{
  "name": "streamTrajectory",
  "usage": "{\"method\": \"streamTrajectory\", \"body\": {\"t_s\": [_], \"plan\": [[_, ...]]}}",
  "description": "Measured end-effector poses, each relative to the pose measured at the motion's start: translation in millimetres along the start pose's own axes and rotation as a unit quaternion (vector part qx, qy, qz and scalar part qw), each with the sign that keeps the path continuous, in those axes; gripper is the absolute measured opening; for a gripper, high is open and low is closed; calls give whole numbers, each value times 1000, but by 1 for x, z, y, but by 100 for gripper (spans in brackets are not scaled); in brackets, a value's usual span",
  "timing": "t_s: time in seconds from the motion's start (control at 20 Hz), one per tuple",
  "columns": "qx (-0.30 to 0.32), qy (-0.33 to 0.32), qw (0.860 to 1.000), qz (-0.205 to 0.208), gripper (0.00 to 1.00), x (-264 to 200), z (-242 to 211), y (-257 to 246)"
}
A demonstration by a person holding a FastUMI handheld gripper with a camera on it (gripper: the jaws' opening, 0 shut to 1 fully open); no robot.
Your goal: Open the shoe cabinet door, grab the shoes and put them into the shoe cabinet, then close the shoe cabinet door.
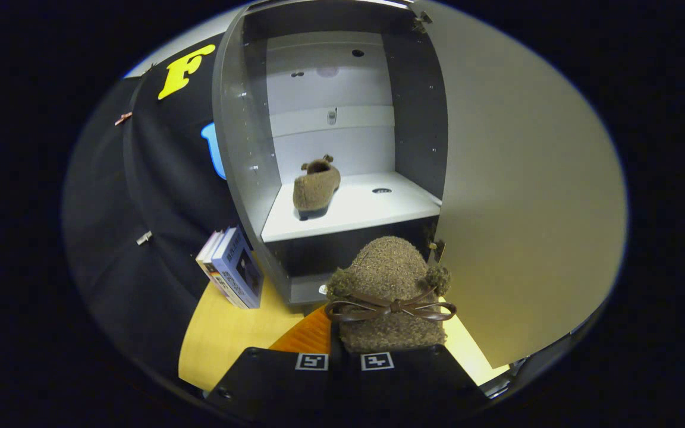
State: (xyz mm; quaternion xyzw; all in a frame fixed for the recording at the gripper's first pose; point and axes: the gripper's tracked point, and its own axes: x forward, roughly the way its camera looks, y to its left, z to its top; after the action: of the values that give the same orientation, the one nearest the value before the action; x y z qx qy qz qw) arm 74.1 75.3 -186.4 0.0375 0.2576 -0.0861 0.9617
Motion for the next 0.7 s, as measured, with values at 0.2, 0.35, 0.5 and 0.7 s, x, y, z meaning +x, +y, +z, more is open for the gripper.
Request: {"method": "streamTrajectory", "body": {"t_s": [0.2,0.35,0.5,0.7], "plan": [[-17,7,1000,-7,5,-2,25,4],[-21,-4,1000,-3,5,-1,51,10],[-20,-18,1000,7,5,2,77,14],[-17,-20,999,23,5,17,108,11]]}}
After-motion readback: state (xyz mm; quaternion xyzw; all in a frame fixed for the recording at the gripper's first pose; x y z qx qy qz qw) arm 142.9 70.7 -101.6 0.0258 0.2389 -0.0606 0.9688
